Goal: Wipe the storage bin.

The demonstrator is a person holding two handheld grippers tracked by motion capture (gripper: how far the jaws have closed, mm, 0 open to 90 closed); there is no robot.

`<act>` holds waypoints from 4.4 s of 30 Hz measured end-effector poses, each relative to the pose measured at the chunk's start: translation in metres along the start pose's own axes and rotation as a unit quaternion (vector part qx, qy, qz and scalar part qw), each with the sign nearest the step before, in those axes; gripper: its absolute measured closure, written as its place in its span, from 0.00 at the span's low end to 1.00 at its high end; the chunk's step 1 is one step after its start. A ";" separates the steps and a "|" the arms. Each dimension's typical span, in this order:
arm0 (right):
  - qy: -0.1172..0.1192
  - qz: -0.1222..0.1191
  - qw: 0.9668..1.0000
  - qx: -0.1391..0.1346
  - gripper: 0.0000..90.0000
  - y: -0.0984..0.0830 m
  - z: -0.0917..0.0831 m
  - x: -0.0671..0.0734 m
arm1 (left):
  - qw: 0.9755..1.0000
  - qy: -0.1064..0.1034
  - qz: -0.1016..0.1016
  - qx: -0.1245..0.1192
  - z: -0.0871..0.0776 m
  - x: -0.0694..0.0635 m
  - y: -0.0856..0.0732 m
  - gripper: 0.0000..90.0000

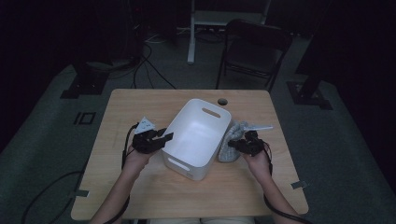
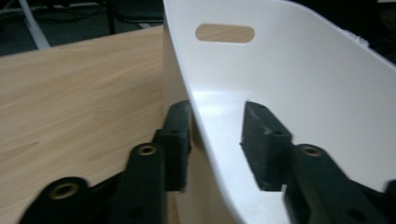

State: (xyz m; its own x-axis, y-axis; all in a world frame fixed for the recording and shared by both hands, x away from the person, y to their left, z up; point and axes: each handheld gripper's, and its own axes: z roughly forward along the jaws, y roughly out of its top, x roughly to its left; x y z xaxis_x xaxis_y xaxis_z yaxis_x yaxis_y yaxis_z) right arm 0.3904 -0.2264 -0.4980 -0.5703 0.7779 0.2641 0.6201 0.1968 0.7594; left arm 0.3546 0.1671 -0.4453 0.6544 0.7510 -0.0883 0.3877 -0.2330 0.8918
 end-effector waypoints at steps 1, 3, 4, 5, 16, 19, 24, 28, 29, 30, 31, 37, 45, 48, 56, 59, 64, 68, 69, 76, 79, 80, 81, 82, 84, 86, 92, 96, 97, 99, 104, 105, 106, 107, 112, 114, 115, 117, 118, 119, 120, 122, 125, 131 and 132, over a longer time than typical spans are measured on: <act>-0.001 0.000 1.000 -0.002 0.82 0.000 -0.005 0.000 | 1.000 0.001 -0.001 -0.001 -0.003 -0.002 0.002 0.67; -0.003 -0.001 1.000 -0.005 0.82 0.000 -0.009 0.000 | 1.000 0.001 0.002 -0.002 -0.007 -0.004 0.004 0.66; -0.004 -0.001 1.000 -0.009 0.82 -0.001 -0.017 -0.001 | 1.000 -0.003 0.000 -0.003 -0.009 -0.005 0.004 0.64; -0.005 -0.003 1.000 -0.011 0.82 -0.001 -0.020 -0.001 | 1.000 -0.003 0.003 0.001 -0.011 -0.005 0.004 0.63; -0.005 0.003 1.000 -0.025 0.82 -0.013 -0.045 0.000 | 0.999 -0.035 0.003 0.018 -0.019 -0.020 -0.008 0.51; -0.005 0.007 1.000 -0.025 0.82 -0.018 -0.045 -0.001 | 0.998 -0.053 0.010 0.020 -0.021 -0.025 -0.010 0.48; -0.006 0.007 1.000 -0.021 0.82 -0.021 -0.045 -0.002 | 0.998 -0.058 0.010 0.022 -0.024 -0.033 -0.011 0.45; -0.006 0.006 1.000 -0.022 0.82 -0.021 -0.046 -0.002 | 0.997 -0.072 0.008 0.029 -0.024 -0.036 -0.012 0.46; -0.006 0.005 1.000 -0.022 0.82 -0.020 -0.046 -0.002 | 0.997 -0.074 0.009 0.031 -0.024 -0.038 -0.012 0.46; -0.006 0.005 1.000 -0.023 0.82 -0.020 -0.046 -0.001 | 0.996 -0.078 0.013 0.032 -0.024 -0.040 -0.012 0.46; -0.005 0.004 1.000 -0.024 0.82 -0.020 -0.047 -0.001 | 0.996 -0.083 0.016 0.033 -0.023 -0.042 -0.012 0.46; -0.005 0.004 1.000 -0.026 0.82 -0.021 -0.049 0.000 | 0.996 -0.081 0.019 0.029 -0.026 -0.036 -0.009 0.47; 0.001 0.010 0.999 -0.032 0.82 -0.026 -0.061 -0.002 | 0.995 -0.097 0.039 -0.003 -0.024 -0.017 0.007 0.47; 0.001 0.009 0.999 -0.030 0.82 -0.029 -0.063 -0.001 | 0.993 -0.107 0.039 -0.020 -0.018 -0.010 0.016 0.47; 0.003 0.005 1.000 -0.029 0.82 -0.034 -0.064 0.001 | 0.994 -0.078 0.076 -0.019 0.012 0.005 0.041 0.49; 0.003 0.010 0.999 -0.030 0.82 -0.036 -0.064 -0.001 | 0.993 -0.079 0.085 -0.018 0.026 0.011 0.051 0.49; 0.002 0.017 0.999 -0.035 0.82 -0.038 -0.065 -0.003 | 0.991 -0.096 0.093 -0.018 0.048 0.023 0.066 0.49; 0.004 0.020 0.999 -0.036 0.82 -0.039 -0.063 -0.004 | 0.991 -0.091 0.098 -0.011 0.063 0.034 0.078 0.49; 0.005 0.021 0.999 -0.035 0.82 -0.039 -0.063 -0.004 | 0.991 -0.092 0.100 -0.011 0.067 0.037 0.081 0.49; 0.009 0.021 0.999 -0.033 0.82 -0.040 -0.061 -0.003 | 0.990 -0.104 0.095 -0.014 0.092 0.054 0.093 0.49; 0.009 0.021 0.999 -0.031 0.82 -0.040 -0.060 -0.003 | 0.989 -0.106 0.104 -0.001 0.105 0.056 0.095 0.49; 0.008 0.021 0.999 -0.030 0.82 -0.040 -0.060 -0.003 | 0.989 -0.106 0.105 0.003 0.108 0.056 0.095 0.49; 0.008 0.020 0.999 -0.030 0.82 -0.040 -0.060 -0.004 | 0.988 -0.111 0.104 0.006 0.111 0.058 0.095 0.50; 0.009 0.021 0.999 -0.030 0.82 -0.040 -0.059 -0.004 | 0.988 -0.115 0.101 0.003 0.113 0.059 0.096 0.50; 0.010 0.021 0.999 -0.029 0.82 -0.041 -0.059 -0.005 | 0.987 -0.123 0.104 0.011 0.119 0.059 0.097 0.52; 0.008 0.020 0.999 -0.028 0.82 -0.041 -0.059 -0.005 | 0.986 -0.127 0.109 0.015 0.124 0.060 0.096 0.52; 0.008 0.024 0.999 -0.025 0.82 -0.042 -0.058 -0.010 | 0.985 -0.139 0.105 0.016 0.135 0.062 0.095 0.58; 0.009 0.024 0.999 -0.026 0.82 -0.043 -0.058 -0.011 | 0.982 -0.154 0.107 0.021 0.143 0.061 0.095 0.58; 0.008 0.024 0.999 -0.026 0.82 -0.043 -0.058 -0.011 | 0.982 -0.153 0.110 0.027 0.145 0.060 0.096 0.58; 0.008 0.026 0.999 -0.025 0.82 -0.044 -0.058 -0.012 | 0.979 -0.163 0.116 0.037 0.148 0.058 0.096 0.62; 0.008 0.028 0.999 -0.027 0.82 -0.043 -0.060 -0.013 | 0.978 -0.163 0.120 0.051 0.154 0.057 0.096 0.69; 0.008 0.027 0.999 -0.027 0.82 -0.043 -0.060 -0.013 | 0.979 -0.156 0.120 0.049 0.154 0.057 0.095 0.71; 0.008 0.027 0.999 -0.028 0.82 -0.043 -0.061 -0.014 | 0.979 -0.158 0.118 0.052 0.155 0.058 0.095 0.74; 0.008 0.028 0.999 -0.029 0.82 -0.043 -0.061 -0.014 | 0.979 -0.156 0.121 0.050 0.155 0.058 0.094 0.77; 0.006 0.029 0.999 -0.030 0.82 -0.044 -0.062 -0.015 | 0.979 -0.161 0.117 0.050 0.155 0.061 0.093 0.83; 0.005 0.030 0.999 -0.028 0.82 -0.044 -0.061 -0.015 | 0.979 -0.160 0.114 0.048 0.155 0.061 0.092 0.84; 0.005 0.029 0.999 -0.027 0.82 -0.044 -0.061 -0.015 | 0.980 -0.158 0.114 0.046 0.154 0.061 0.091 0.85; 0.005 0.029 0.999 -0.027 0.82 -0.044 -0.060 -0.014 | 0.981 -0.152 0.110 0.040 0.151 0.062 0.088 0.86; 0.005 0.030 0.999 -0.027 0.82 -0.044 -0.059 -0.014 | 0.982 -0.150 0.108 0.040 0.149 0.063 0.087 0.86; 0.006 0.030 0.999 -0.027 0.82 -0.044 -0.059 -0.014 | 0.982 -0.150 0.108 0.040 0.149 0.063 0.087 0.87; 0.006 0.030 0.999 -0.027 0.82 -0.043 -0.059 -0.014 | 0.984 -0.140 0.104 0.038 0.144 0.065 0.085 0.88; 0.005 0.029 0.999 -0.026 0.82 -0.043 -0.058 -0.013 | 0.985 -0.137 0.101 0.040 0.141 0.067 0.084 0.90; 0.006 0.028 0.999 -0.026 0.82 -0.043 -0.058 -0.012 | 0.987 -0.124 0.096 0.043 0.131 0.070 0.080 0.91; 0.007 0.025 0.999 -0.026 0.82 -0.042 -0.057 -0.010 | 0.989 -0.116 0.085 0.037 0.125 0.073 0.077 0.85; 0.007 0.025 0.999 -0.026 0.82 -0.042 -0.056 -0.010 | 0.988 -0.122 0.085 0.037 0.126 0.072 0.077 0.78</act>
State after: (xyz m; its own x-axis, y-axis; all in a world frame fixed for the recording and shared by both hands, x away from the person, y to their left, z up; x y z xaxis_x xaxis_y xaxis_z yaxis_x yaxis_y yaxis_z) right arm 0.3395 -0.2757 -0.4988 -0.5467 0.7778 0.3100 0.6197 0.1269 0.7745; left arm 0.5133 0.1258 -0.4390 0.8479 0.5276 -0.0526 0.2994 -0.3944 0.8688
